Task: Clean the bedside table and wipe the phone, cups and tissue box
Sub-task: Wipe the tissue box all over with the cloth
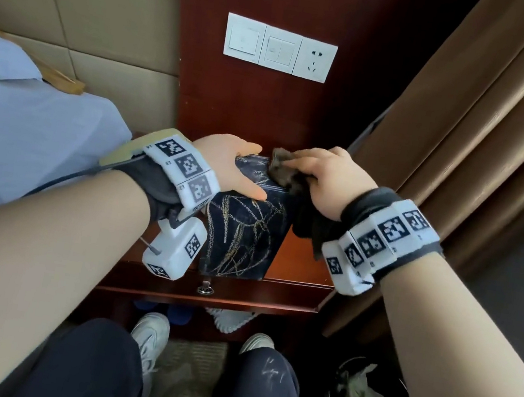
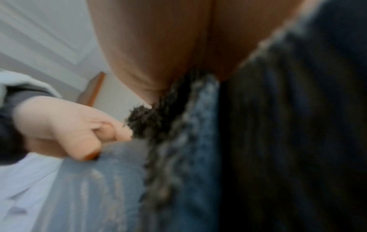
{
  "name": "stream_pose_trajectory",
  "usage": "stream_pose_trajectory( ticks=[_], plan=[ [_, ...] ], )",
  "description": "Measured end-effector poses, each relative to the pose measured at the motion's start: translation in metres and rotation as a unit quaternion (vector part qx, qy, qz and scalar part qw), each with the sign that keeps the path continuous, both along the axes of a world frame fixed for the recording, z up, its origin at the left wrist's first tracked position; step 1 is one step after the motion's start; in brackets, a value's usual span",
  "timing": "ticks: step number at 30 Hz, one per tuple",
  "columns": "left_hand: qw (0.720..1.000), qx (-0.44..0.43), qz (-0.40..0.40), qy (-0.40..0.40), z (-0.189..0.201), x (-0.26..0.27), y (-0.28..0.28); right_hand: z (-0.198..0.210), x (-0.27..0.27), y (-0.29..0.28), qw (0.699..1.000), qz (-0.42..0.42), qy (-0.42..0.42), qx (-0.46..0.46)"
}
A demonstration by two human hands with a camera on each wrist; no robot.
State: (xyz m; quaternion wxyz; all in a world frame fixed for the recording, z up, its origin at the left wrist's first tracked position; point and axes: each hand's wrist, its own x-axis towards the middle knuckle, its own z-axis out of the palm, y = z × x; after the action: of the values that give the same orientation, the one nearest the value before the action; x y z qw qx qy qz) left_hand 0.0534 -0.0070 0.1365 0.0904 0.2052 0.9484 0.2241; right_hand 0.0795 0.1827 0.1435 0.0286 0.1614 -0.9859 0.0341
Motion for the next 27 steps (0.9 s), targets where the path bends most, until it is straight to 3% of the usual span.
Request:
stream_pose_trajectory(
  ticks=[3, 5, 9, 12, 16, 19, 21, 23, 27],
  plan=[
    [1.0, 0.001, -0.011, -0.006, 0.0, 0.0, 0.0, 0.012, 0.023, 0.013, 0.997, 0.071, -0.033, 0.002],
    [1.0, -0.004, -0.014, 0.002, 0.001, 0.002, 0.0, 0.024, 0.027, 0.024, 0.995, 0.074, -0.065, -0.03],
    [1.0, 0.001, -0.009, 0.007, -0.001, 0.002, -0.002, 0.026, -0.011, 0.023, 0.997, -0.052, -0.002, -0.051],
    [1.0, -0.005, -0.013, 0.012, 0.0, 0.003, 0.0, 0.004, -0.028, -0.004, 0.995, -0.084, -0.048, -0.036],
    [1.0, 0.0, -0.014, -0.011, 0.004, 0.004, 0.004, 0.008, 0.007, -0.014, 0.998, -0.032, -0.048, 0.031],
    [1.0, 0.0, -0.007, -0.007, 0.004, 0.003, 0.003, 0.033, 0.027, -0.006, 0.991, 0.003, -0.121, 0.058],
    [1.0, -0.027, -0.013, 0.004, 0.008, 0.007, 0.002, 0.042, 0.017, -0.002, 0.987, -0.038, -0.153, 0.024],
    [0.999, -0.039, -0.016, -0.009, 0.009, 0.008, 0.0, 0.042, 0.0, -0.007, 0.988, -0.098, -0.118, -0.015],
    [0.999, -0.018, -0.014, -0.023, 0.012, 0.011, -0.016, 0.018, -0.012, -0.03, 0.979, -0.169, -0.113, -0.02]
  ],
)
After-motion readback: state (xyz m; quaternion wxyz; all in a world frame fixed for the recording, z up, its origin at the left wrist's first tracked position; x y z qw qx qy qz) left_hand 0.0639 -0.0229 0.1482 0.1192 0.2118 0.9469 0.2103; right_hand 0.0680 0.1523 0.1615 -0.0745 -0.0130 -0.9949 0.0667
